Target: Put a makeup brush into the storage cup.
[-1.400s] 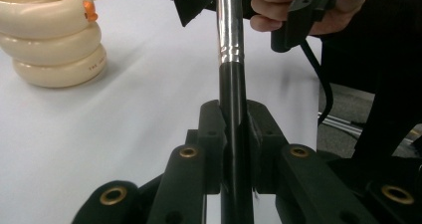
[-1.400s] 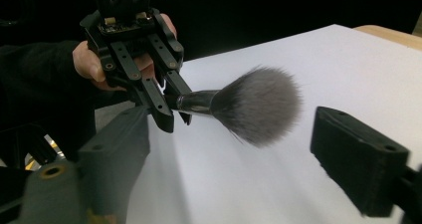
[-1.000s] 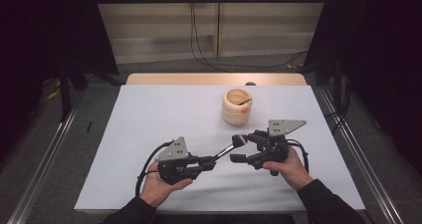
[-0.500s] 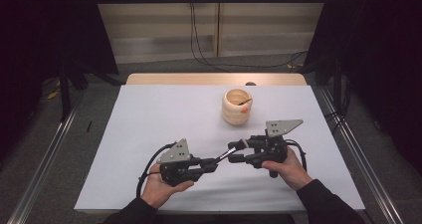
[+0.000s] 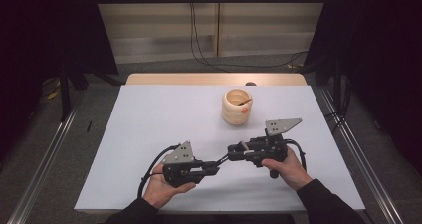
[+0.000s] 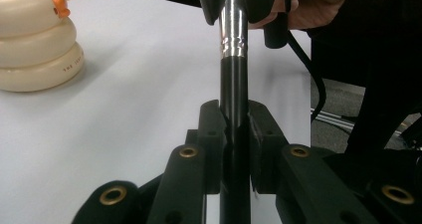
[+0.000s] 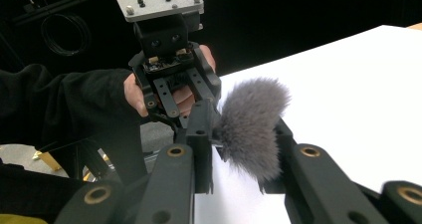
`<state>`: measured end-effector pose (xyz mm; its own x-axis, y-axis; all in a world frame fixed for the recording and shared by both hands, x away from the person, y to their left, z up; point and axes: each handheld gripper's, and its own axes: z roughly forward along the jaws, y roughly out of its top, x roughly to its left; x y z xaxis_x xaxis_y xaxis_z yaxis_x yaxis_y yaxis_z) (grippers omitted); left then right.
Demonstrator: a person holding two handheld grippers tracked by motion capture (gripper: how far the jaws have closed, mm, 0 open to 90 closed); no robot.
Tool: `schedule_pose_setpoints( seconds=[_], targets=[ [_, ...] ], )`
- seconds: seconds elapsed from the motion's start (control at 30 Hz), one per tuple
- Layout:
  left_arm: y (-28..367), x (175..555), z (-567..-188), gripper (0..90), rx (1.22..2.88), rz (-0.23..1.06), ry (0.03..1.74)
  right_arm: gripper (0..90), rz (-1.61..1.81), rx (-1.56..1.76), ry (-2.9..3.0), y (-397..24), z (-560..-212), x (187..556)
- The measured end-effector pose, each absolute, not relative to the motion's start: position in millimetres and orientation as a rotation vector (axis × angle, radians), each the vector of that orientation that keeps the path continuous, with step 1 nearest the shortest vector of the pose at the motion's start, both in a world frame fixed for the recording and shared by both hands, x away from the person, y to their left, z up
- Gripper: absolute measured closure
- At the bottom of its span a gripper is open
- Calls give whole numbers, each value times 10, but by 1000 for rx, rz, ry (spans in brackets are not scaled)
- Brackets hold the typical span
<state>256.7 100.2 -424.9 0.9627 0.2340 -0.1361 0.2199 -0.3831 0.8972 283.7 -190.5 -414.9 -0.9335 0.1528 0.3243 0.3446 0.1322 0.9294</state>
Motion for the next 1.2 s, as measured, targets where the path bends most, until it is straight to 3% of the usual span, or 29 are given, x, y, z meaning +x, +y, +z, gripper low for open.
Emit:
schedule_pose_setpoints(
  seconds=[0.47,0.73,0.8,1.1,1.2],
  targets=[
    [991,2614,-4318,732,2001,56,369,776,-1864,-502,-2296,-1886,-4104,2825],
    [981,2627,-4328,481,1995,79,414,777,-1868,-519,-2321,-1894,-4079,2819],
    [991,2633,-4321,464,1989,75,429,777,-1868,-521,-2329,-1895,-4076,2818],
    [1022,2645,-4291,131,1948,102,493,777,-1863,-523,-2353,-1905,-4069,2824],
    [1044,2654,-4275,92,1953,101,499,777,-1869,-533,-2361,-1924,-4058,2826]
  ],
)
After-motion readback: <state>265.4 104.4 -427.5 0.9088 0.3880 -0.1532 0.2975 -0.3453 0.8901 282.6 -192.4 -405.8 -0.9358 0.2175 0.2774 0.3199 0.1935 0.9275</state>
